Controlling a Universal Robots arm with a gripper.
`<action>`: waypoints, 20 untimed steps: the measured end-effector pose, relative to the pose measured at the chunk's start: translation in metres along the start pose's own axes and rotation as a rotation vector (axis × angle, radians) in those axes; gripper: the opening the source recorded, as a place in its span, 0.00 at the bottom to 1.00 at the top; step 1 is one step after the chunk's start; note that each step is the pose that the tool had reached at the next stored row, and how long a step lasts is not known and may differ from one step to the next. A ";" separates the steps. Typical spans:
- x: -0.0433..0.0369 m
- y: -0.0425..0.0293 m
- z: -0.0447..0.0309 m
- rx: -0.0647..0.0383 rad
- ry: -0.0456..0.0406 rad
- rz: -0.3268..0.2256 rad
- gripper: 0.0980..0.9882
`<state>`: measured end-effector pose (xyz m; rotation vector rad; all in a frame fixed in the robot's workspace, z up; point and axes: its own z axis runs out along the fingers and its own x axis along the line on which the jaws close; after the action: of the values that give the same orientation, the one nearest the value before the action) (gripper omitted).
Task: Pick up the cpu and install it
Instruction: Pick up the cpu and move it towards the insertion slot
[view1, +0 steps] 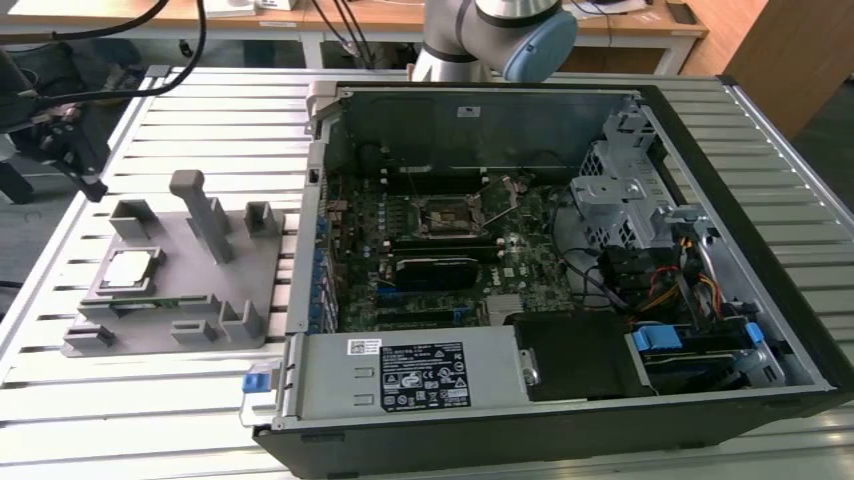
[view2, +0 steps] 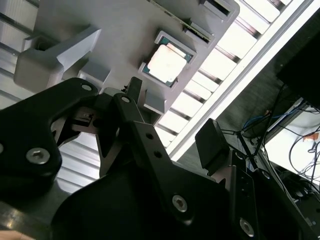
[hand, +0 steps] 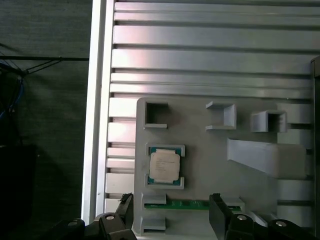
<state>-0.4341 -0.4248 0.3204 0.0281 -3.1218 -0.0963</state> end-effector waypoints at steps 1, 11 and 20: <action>0.0000 -0.0001 0.0008 0.000 0.0000 0.000 0.68; -0.0002 -0.0006 0.0078 0.000 -0.0005 0.008 0.68; -0.0003 -0.0009 0.0136 0.000 -0.0013 0.020 0.68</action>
<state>-0.4341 -0.4249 0.3068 -0.0034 -3.1226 -0.0965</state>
